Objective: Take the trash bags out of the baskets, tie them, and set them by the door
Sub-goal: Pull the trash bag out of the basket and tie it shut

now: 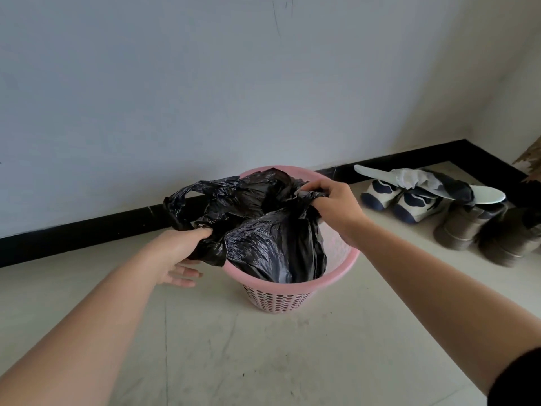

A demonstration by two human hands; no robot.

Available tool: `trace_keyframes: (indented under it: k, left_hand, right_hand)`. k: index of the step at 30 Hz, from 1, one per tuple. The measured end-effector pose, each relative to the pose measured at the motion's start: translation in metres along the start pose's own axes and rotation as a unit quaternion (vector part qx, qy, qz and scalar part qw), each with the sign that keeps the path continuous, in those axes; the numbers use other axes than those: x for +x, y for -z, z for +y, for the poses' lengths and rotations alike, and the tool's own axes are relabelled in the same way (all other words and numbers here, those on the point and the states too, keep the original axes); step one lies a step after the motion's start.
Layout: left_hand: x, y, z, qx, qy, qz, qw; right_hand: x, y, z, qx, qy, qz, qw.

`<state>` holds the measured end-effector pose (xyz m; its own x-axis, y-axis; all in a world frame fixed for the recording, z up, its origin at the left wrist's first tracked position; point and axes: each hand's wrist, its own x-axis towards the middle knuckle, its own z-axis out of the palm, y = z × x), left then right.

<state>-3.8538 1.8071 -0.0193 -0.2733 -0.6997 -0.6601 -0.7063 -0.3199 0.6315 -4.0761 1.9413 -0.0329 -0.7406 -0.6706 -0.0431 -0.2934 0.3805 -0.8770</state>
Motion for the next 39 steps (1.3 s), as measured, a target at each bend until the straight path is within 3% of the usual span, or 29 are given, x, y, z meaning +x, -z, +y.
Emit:
trace_keyframes:
  k: [3, 5, 7, 9, 13, 14, 17, 19, 22, 25, 30, 35, 39]
  left_hand:
    - [0.004, 0.005, -0.001, 0.074, -0.116, 0.102, 0.985]
    - [0.002, 0.003, 0.003, 0.171, -0.222, 0.215, 0.936]
    - [-0.001, -0.004, 0.007, 0.201, -0.294, 0.264, 0.896]
    - [0.000, -0.015, 0.011, 0.170, -0.339, 0.258, 0.888]
    - [-0.002, -0.034, 0.019, 0.045, -0.343, 0.170, 0.923]
    - [0.000, -0.039, 0.021, -0.013, -0.323, 0.130, 0.937]
    - [0.005, -0.048, 0.029, -0.210, -0.214, 0.021, 0.954]
    - [0.001, -0.048, 0.039, -0.296, -0.164, -0.017, 0.941]
    - [-0.010, -0.037, 0.060, -0.414, -0.147, -0.055, 0.897]
    - [-0.027, -0.020, 0.076, -0.483, -0.178, -0.089, 0.853]
    - [-0.070, 0.014, 0.082, -0.537, -0.253, -0.127, 0.795]
    - [-0.115, 0.075, 0.082, -0.574, -0.341, -0.103, 0.737]
    - [-0.136, 0.117, 0.081, -0.577, -0.386, -0.081, 0.715]
  right_hand:
    - [-0.002, -0.002, -0.005, -0.029, -0.004, -0.021, 0.999]
    - [-0.001, -0.001, -0.007, -0.139, -0.050, -0.048, 0.988]
    - [-0.003, -0.001, -0.007, -0.258, -0.076, -0.072, 0.960]
    - [-0.003, -0.001, -0.009, -0.300, -0.069, -0.077, 0.948]
    - [-0.002, -0.001, -0.008, -0.329, -0.074, -0.068, 0.939]
    - [0.003, -0.002, -0.004, -0.300, -0.075, -0.054, 0.949]
    - [0.009, 0.000, 0.002, -0.075, -0.123, -0.002, 0.990]
    - [0.011, 0.005, -0.002, 0.028, -0.119, 0.072, 0.990]
    - [0.009, 0.015, -0.023, 0.135, -0.024, 0.173, 0.975]
    - [0.006, 0.022, -0.056, 0.207, 0.074, 0.218, 0.951]
    - [-0.005, 0.020, -0.127, 0.284, 0.163, 0.235, 0.915]
    - [-0.025, -0.002, -0.206, 0.366, 0.244, 0.198, 0.876]
    - [-0.038, -0.029, -0.251, 0.412, 0.244, 0.155, 0.864]
